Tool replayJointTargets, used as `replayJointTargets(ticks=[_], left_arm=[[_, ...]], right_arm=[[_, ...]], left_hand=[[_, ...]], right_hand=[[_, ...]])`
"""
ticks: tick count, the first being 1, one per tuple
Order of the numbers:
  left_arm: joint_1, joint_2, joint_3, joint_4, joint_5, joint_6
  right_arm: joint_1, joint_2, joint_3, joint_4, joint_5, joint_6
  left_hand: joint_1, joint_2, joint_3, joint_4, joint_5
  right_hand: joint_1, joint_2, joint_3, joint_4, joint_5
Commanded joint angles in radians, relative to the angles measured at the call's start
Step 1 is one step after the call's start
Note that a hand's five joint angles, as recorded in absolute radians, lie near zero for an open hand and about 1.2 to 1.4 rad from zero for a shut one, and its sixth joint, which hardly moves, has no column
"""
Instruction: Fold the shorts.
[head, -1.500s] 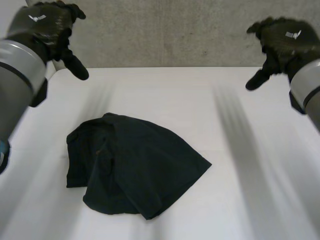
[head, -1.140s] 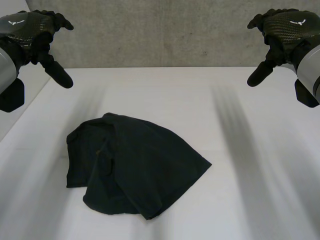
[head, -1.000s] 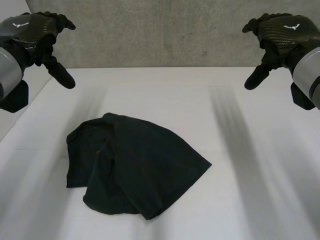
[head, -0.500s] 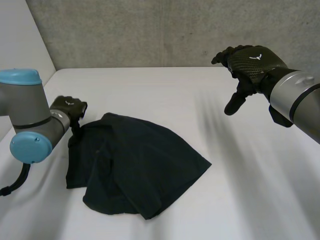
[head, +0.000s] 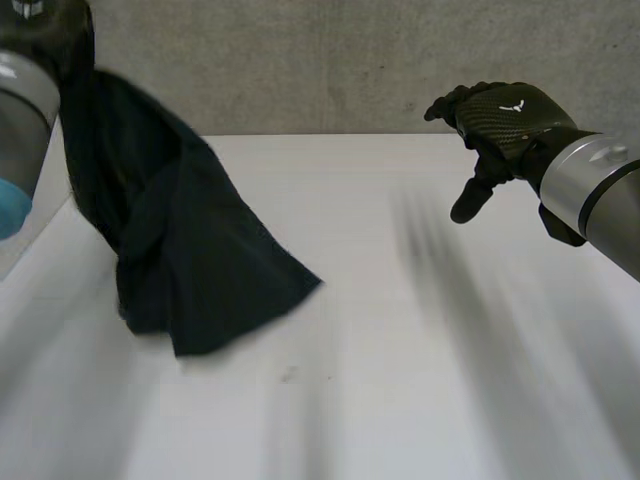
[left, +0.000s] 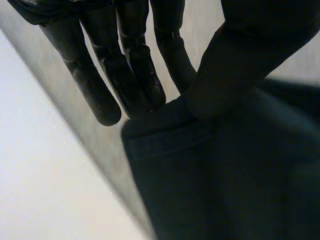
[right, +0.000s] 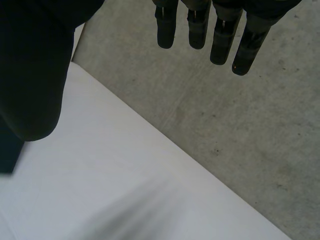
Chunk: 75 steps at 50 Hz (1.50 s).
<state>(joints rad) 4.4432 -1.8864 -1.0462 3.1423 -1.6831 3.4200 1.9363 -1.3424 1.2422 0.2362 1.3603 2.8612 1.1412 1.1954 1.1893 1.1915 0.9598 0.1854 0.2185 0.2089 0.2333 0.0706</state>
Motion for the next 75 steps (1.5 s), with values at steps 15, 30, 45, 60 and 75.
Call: replayJointTargets(ticks=[15, 30, 45, 60, 75], left_arm=[[-0.648, -0.350, -0.018, -0.067, 0.066, -0.053], [-0.595, -0.062, -0.143, -0.064, 0.022, -0.001], [-0.203, 0.000, -0.248, -0.091, 0.013, 0.001], [-0.099, -0.417, -0.098, -0.084, 0.019, 0.128], [-0.153, -0.195, -0.020, -0.090, 0.011, 0.156]], right_arm=[[-0.092, -0.052, -0.012, -0.012, 0.036, 0.000], [-0.096, 0.020, -0.023, 0.003, 0.028, -0.034], [0.072, 0.209, -0.027, -0.020, 0.028, -0.086], [0.151, 0.618, -0.247, -0.156, 0.115, -0.069], [0.147, 0.286, -0.268, -0.235, 0.134, -0.076]], left_hand=[[-0.211, -0.265, -0.259, -0.261, -0.204], [-0.910, -0.964, -0.958, -0.960, -0.903], [-0.881, -0.935, -0.929, -0.931, -0.874], [-0.684, -0.739, -0.733, -0.735, -0.678], [0.255, 0.201, 0.207, 0.205, 0.262]], right_hand=[[-0.011, -0.044, -0.034, -0.059, -0.071], [-0.011, -0.044, -0.034, -0.059, -0.071], [-0.011, -0.044, -0.034, -0.059, -0.071], [0.412, 0.379, 0.388, 0.364, 0.352], [1.211, 1.178, 1.187, 1.163, 1.151]])
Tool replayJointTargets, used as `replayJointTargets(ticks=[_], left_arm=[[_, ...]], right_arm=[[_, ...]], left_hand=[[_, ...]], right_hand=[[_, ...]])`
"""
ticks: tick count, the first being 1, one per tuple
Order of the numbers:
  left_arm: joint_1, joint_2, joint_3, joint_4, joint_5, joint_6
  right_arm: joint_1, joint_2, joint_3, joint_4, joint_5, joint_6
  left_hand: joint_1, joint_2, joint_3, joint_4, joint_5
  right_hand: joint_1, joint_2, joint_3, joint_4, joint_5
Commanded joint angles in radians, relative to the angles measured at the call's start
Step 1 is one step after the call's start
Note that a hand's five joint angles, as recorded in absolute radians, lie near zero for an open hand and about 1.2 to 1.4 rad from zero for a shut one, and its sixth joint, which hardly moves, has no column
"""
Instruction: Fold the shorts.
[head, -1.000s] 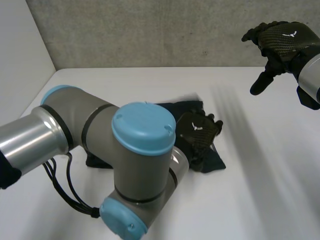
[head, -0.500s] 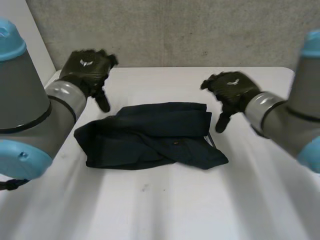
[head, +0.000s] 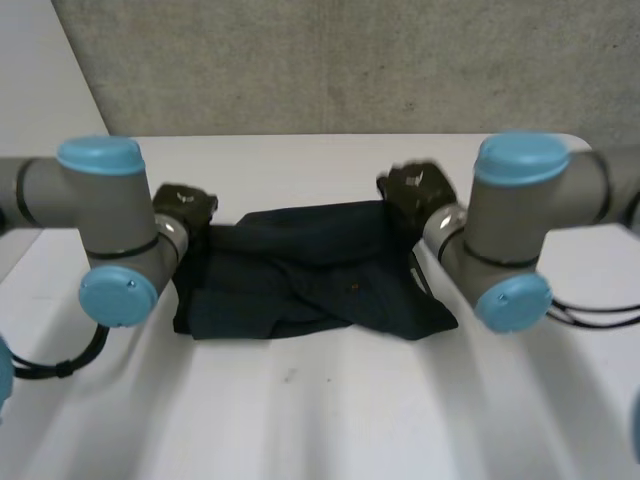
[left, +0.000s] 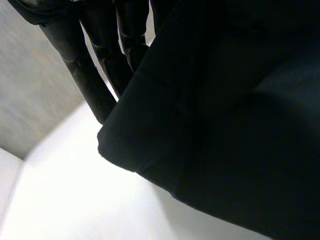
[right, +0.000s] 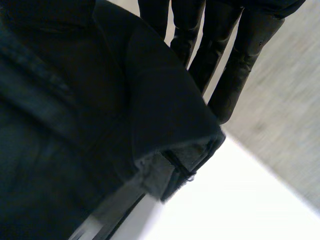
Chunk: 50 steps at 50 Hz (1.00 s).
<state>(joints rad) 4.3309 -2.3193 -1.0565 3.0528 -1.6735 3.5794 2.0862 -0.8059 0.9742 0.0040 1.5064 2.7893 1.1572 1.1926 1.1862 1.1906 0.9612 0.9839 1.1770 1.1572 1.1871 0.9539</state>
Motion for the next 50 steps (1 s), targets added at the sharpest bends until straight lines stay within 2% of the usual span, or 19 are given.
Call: replayJointTargets(ticks=[1, 6, 17, 26, 31, 36, 42, 43, 46, 47, 50], left_arm=[[-0.045, 0.271, -0.010, 0.000, 0.002, -0.004], [-0.051, 0.507, 0.003, 0.004, -0.002, -0.002], [-0.054, 0.869, -0.039, -0.006, -0.003, -0.004], [-0.062, 0.933, -0.054, -0.057, 0.000, -0.011], [-0.071, 0.893, -0.109, -0.072, 0.002, -0.021], [-0.076, 0.708, -0.172, -0.075, 0.005, -0.021], [-0.100, 0.468, -0.188, -0.075, 0.000, -0.028], [-0.108, 0.431, -0.186, -0.075, 0.000, -0.030], [-0.129, 0.296, -0.175, -0.074, 0.000, -0.036], [-0.137, 0.241, -0.171, -0.074, 0.003, -0.037], [-0.145, 0.181, -0.155, -0.074, -0.008, -0.033]], right_arm=[[-0.003, -0.283, -0.003, -0.002, -0.015, -0.005], [-0.026, -0.458, -0.077, 0.040, -0.047, -0.025], [-0.061, -0.653, -0.150, 0.286, -0.103, -0.044], [-0.112, -0.731, -0.163, 0.445, -0.123, -0.044], [-0.112, -0.687, -0.140, 0.524, -0.161, -0.044], [-0.100, -0.532, -0.112, 0.576, -0.196, -0.037], [-0.098, -0.331, -0.095, 0.576, -0.190, -0.039], [-0.098, -0.267, -0.095, 0.574, -0.187, -0.040], [-0.098, -0.181, -0.094, 0.570, -0.189, -0.036], [-0.097, -0.130, -0.094, 0.565, -0.181, -0.036], [-0.097, -0.067, -0.091, 0.564, -0.157, -0.034]], left_hand=[[0.239, 0.204, 0.210, 0.206, 0.261], [0.239, 0.204, 0.210, 0.206, 0.261], [0.239, 0.204, 0.210, 0.206, 0.261], [0.239, 0.204, 0.210, 0.206, 0.261], [0.239, 0.204, 0.210, 0.206, 0.261], [0.239, 0.204, 0.210, 0.206, 0.261], [0.239, 0.204, 0.210, 0.206, 0.261], [0.193, 0.158, 0.164, 0.160, 0.214], [-0.159, -0.194, -0.188, -0.192, -0.137], [-0.430, -0.466, -0.459, -0.464, -0.409], [-0.737, -0.773, -0.766, -0.771, -0.716]], right_hand=[[0.412, 0.219, 0.239, 0.209, 0.268], [0.412, 0.219, 0.239, 0.209, 0.268], [0.412, 0.219, 0.239, 0.209, 0.268], [0.412, 0.219, 0.239, 0.209, 0.268], [0.412, 0.219, 0.239, 0.209, 0.268], [0.412, 0.219, 0.239, 0.209, 0.268], [0.412, 0.219, 0.239, 0.209, 0.268], [0.412, 0.219, 0.239, 0.209, 0.268], [0.412, 0.219, 0.239, 0.209, 0.268], [0.303, 0.110, 0.130, 0.100, 0.158], [-0.429, -0.623, -0.603, -0.633, -0.574]])
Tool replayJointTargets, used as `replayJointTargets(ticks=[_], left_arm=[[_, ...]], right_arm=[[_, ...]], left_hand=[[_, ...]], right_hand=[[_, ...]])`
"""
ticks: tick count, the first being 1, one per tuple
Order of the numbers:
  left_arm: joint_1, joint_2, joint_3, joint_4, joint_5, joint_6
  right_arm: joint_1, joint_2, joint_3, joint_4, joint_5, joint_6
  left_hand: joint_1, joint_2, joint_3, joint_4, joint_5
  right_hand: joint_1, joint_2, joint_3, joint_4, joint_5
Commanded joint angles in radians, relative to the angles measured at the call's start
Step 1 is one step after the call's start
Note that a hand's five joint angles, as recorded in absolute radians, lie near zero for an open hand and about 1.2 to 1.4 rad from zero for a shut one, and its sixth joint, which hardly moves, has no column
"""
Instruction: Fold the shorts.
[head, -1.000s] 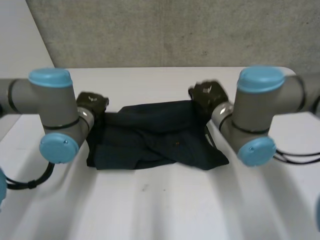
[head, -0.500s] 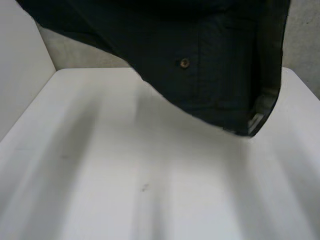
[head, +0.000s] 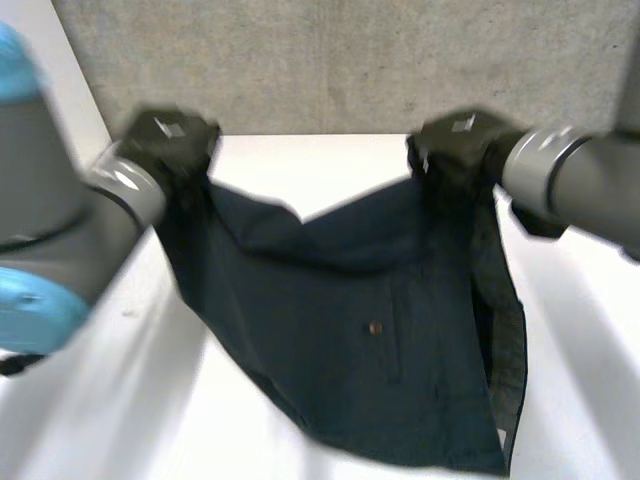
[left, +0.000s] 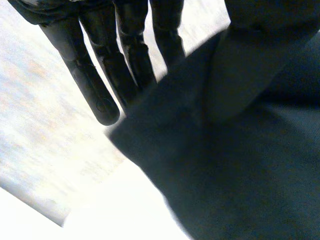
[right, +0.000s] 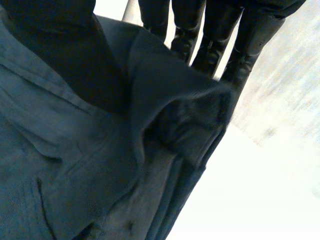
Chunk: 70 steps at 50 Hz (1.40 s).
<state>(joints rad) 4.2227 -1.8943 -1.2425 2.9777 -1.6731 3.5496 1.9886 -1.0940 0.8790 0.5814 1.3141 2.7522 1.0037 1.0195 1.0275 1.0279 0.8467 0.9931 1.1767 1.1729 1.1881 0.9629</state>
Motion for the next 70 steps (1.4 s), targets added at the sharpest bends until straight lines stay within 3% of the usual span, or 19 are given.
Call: replayJointTargets(ticks=[1, 7, 16, 18, 26, 32, 43, 47, 49, 55, 60, 70], left_arm=[[-0.038, -0.271, 0.041, 0.001, -0.010, -0.005], [-0.032, -0.247, 0.034, 0.037, -0.014, -0.009], [0.054, -0.112, -0.086, 0.145, 0.009, -0.005], [0.069, -0.103, -0.132, 0.184, 0.038, -0.005], [0.157, -0.101, -0.271, 0.270, 0.202, 0.006], [0.195, -0.159, -0.262, 0.308, 0.289, 0.006], [0.209, -0.348, -0.114, 0.319, 0.294, 0.008], [0.207, -0.394, -0.061, 0.316, 0.294, 0.008], [0.206, -0.408, -0.037, 0.314, 0.293, 0.006], [0.191, -0.443, 0.027, 0.288, 0.297, 0.006], [0.178, -0.482, 0.104, 0.206, 0.322, 0.003], [0.177, -0.491, 0.208, 0.175, 0.308, 0.008]], right_arm=[[0.001, 0.244, 0.012, -0.017, 0.059, 0.006], [-0.010, 0.186, 0.107, -0.149, 0.096, 0.033], [-0.013, -0.089, 0.377, -0.318, 0.089, 0.029], [-0.014, -0.113, 0.443, -0.333, 0.093, 0.027], [-0.002, -0.233, 0.624, -0.406, 0.088, -0.009], [-0.004, -0.134, 0.608, -0.426, 0.086, -0.003], [-0.017, 0.135, 0.430, -0.448, 0.019, 0.170], [-0.017, 0.192, 0.376, -0.448, 0.016, 0.213], [-0.017, 0.201, 0.357, -0.453, 0.011, 0.210], [-0.016, 0.240, 0.285, -0.448, 0.020, 0.211], [-0.016, 0.289, 0.218, -0.379, 0.014, 0.189], [-0.017, 0.278, 0.143, -0.360, 0.025, 0.098]], left_hand=[[-0.692, -0.708, -0.716, -0.716, -0.710], [-0.767, -0.783, -0.791, -0.791, -0.784], [-0.685, -0.700, -0.708, -0.709, -0.702], [-0.591, -0.607, -0.615, -0.615, -0.608], [-0.450, -0.466, -0.474, -0.474, -0.467], [-0.365, -0.380, -0.388, -0.389, -0.382], [-0.364, -0.380, -0.388, -0.389, -0.382], [-0.297, -0.313, -0.321, -0.321, -0.315], [-0.174, -0.190, -0.198, -0.198, -0.192], [0.093, 0.077, 0.069, 0.069, 0.076], [0.392, 0.377, 0.369, 0.368, 0.375], [0.393, 0.377, 0.369, 0.368, 0.375]], right_hand=[[-0.819, -1.002, -0.998, -1.014, -0.963], [-0.819, -1.002, -0.998, -1.014, -0.963], [-0.812, -0.996, -0.992, -1.007, -0.956], [-0.636, -0.819, -0.815, -0.830, -0.780], [-0.544, -0.728, -0.724, -0.739, -0.688], [-0.541, -0.725, -0.721, -0.736, -0.686], [-0.535, -0.719, -0.715, -0.730, -0.680], [-0.351, -0.535, -0.531, -0.546, -0.495], [-0.037, -0.221, -0.217, -0.232, -0.182], [0.403, 0.219, 0.223, 0.208, 0.258], [0.403, 0.220, 0.223, 0.208, 0.259], [0.403, 0.220, 0.223, 0.208, 0.259]])
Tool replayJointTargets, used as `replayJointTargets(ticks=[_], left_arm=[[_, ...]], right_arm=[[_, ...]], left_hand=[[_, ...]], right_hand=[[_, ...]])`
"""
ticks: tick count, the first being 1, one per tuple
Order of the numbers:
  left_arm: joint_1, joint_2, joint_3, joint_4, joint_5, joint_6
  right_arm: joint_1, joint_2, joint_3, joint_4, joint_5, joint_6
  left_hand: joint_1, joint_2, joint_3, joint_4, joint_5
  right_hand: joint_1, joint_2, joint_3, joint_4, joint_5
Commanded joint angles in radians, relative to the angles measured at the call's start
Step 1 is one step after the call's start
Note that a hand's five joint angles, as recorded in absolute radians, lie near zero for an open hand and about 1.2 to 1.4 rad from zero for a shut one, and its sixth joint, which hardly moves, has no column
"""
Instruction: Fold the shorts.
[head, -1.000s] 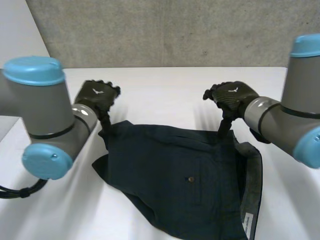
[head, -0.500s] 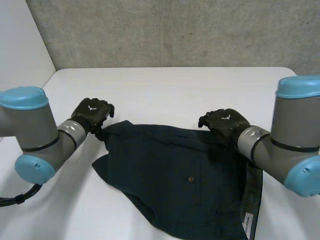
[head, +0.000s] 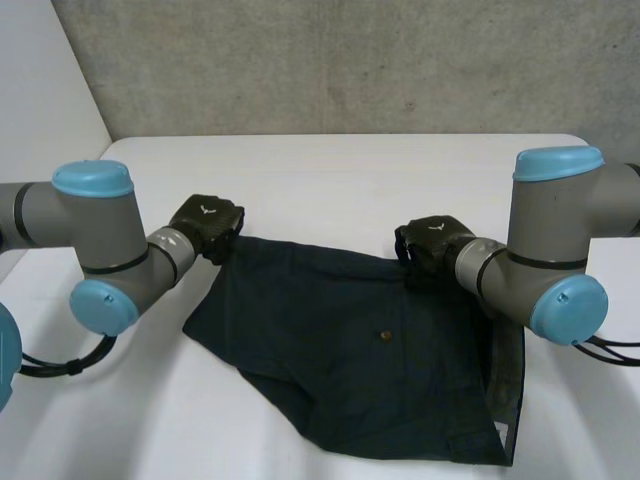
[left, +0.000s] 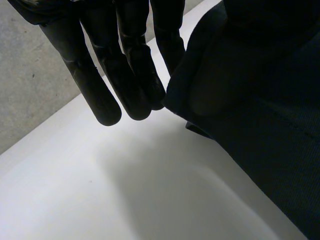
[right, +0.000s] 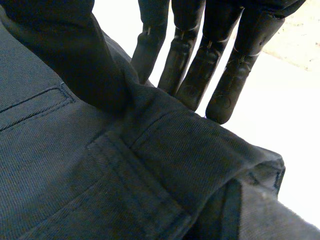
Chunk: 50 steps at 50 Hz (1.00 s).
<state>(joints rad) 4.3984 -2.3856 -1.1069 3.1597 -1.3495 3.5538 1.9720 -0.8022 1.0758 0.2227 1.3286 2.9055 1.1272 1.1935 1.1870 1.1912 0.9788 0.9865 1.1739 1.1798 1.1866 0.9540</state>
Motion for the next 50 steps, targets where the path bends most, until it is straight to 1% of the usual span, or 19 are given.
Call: replayJointTargets(ticks=[1, 4, 5, 8, 9, 12, 13, 16, 17, 19, 24, 28, 29, 36, 37, 42, 44, 47, 50], left_arm=[[0.001, 0.000, 0.094, -0.007, -0.023, 0.003], [0.000, 0.003, 0.217, 0.005, -0.085, 0.003], [-0.004, 0.006, 0.293, 0.006, -0.120, 0.003], [-0.010, 0.014, 0.421, 0.014, -0.174, 0.002], [-0.017, 0.028, 0.503, 0.026, -0.204, 0.002], [-0.031, 0.062, 0.607, 0.062, -0.238, -0.001], [-0.040, 0.095, 0.649, 0.092, -0.252, -0.007], [-0.050, 0.155, 0.664, 0.146, -0.264, -0.009], [-0.056, 0.198, 0.656, 0.186, -0.272, -0.009], [-0.062, 0.238, 0.641, 0.209, -0.278, -0.012], [-0.079, 0.345, 0.492, 0.230, -0.281, -0.024], [-0.077, 0.433, 0.300, 0.235, -0.275, -0.047], [-0.074, 0.457, 0.223, 0.237, -0.272, -0.053], [-0.077, 0.520, -0.109, 0.246, -0.266, -0.053], [-0.080, 0.523, -0.187, 0.252, -0.264, -0.052], [-0.091, 0.505, -0.404, 0.263, -0.266, -0.044], [-0.097, 0.473, -0.492, 0.267, -0.269, -0.041], [-0.099, 0.418, -0.560, 0.267, -0.269, -0.021], [-0.112, 0.375, -0.613, 0.255, -0.275, 0.039]], right_arm=[[-0.001, -0.015, -0.103, -0.014, 0.014, -0.077], [0.001, -0.014, -0.201, -0.051, 0.023, -0.124], [0.001, -0.015, -0.271, -0.092, 0.036, -0.159], [0.005, -0.025, -0.378, -0.178, 0.064, -0.207], [0.011, -0.041, -0.439, -0.254, 0.082, -0.224], [0.013, -0.084, -0.496, -0.373, 0.098, -0.226], [0.013, -0.119, -0.507, -0.438, 0.095, -0.220], [0.013, -0.170, -0.507, -0.517, 0.098, -0.207], [0.015, -0.198, -0.504, -0.545, 0.099, -0.195], [0.015, -0.218, -0.499, -0.548, 0.100, -0.181], [0.016, -0.264, -0.444, -0.534, 0.096, -0.143], [0.015, -0.310, -0.334, -0.502, 0.092, -0.137], [0.015, -0.324, -0.283, -0.485, 0.086, -0.137], [0.015, -0.334, -0.033, -0.396, 0.073, -0.141], [0.016, -0.334, 0.031, -0.373, 0.070, -0.144], [0.018, -0.304, 0.194, -0.319, 0.058, -0.152], [0.019, -0.255, 0.261, -0.313, 0.043, -0.173], [0.019, -0.207, 0.312, -0.310, 0.017, -0.204], [0.019, -0.177, 0.374, -0.304, -0.012, -0.256]], left_hand=[[0.269, 0.203, 0.209, 0.205, 0.243], [0.269, 0.203, 0.209, 0.205, 0.243], [0.269, 0.203, 0.209, 0.205, 0.243], [0.269, 0.203, 0.209, 0.205, 0.243], [0.269, 0.203, 0.209, 0.205, 0.243], [0.269, 0.203, 0.209, 0.205, 0.243], [0.269, 0.203, 0.209, 0.205, 0.243], [0.269, 0.203, 0.209, 0.205, 0.243], [0.269, 0.203, 0.209, 0.205, 0.243], [0.269, 0.203, 0.209, 0.205, 0.243], [0.269, 0.203, 0.209, 0.205, 0.243], [0.269, 0.203, 0.209, 0.205, 0.243], [0.269, 0.203, 0.209, 0.205, 0.243], [0.269, 0.203, 0.209, 0.205, 0.243], [0.269, 0.203, 0.209, 0.205, 0.243], [0.269, 0.203, 0.209, 0.205, 0.243], [0.269, 0.203, 0.209, 0.205, 0.243], [0.269, 0.203, 0.209, 0.205, 0.243], [0.269, 0.203, 0.209, 0.205, 0.243]], right_hand=[[0.410, 0.222, 0.216, 0.210, 0.268], [0.410, 0.222, 0.216, 0.210, 0.268], [0.410, 0.222, 0.216, 0.210, 0.268], [0.410, 0.222, 0.216, 0.210, 0.268], [0.410, 0.222, 0.216, 0.210, 0.268], [0.410, 0.222, 0.216, 0.210, 0.268], [0.410, 0.222, 0.216, 0.210, 0.268], [0.410, 0.222, 0.216, 0.210, 0.268], [0.410, 0.222, 0.216, 0.210, 0.268], [0.410, 0.222, 0.216, 0.210, 0.268], [0.410, 0.222, 0.216, 0.210, 0.268], [0.410, 0.222, 0.216, 0.210, 0.268], [0.410, 0.222, 0.216, 0.210, 0.268], [0.410, 0.222, 0.216, 0.210, 0.268], [0.410, 0.222, 0.216, 0.210, 0.268], [0.410, 0.222, 0.216, 0.210, 0.268], [0.410, 0.222, 0.216, 0.210, 0.268], [0.410, 0.222, 0.216, 0.210, 0.268], [0.410, 0.222, 0.216, 0.210, 0.268]])
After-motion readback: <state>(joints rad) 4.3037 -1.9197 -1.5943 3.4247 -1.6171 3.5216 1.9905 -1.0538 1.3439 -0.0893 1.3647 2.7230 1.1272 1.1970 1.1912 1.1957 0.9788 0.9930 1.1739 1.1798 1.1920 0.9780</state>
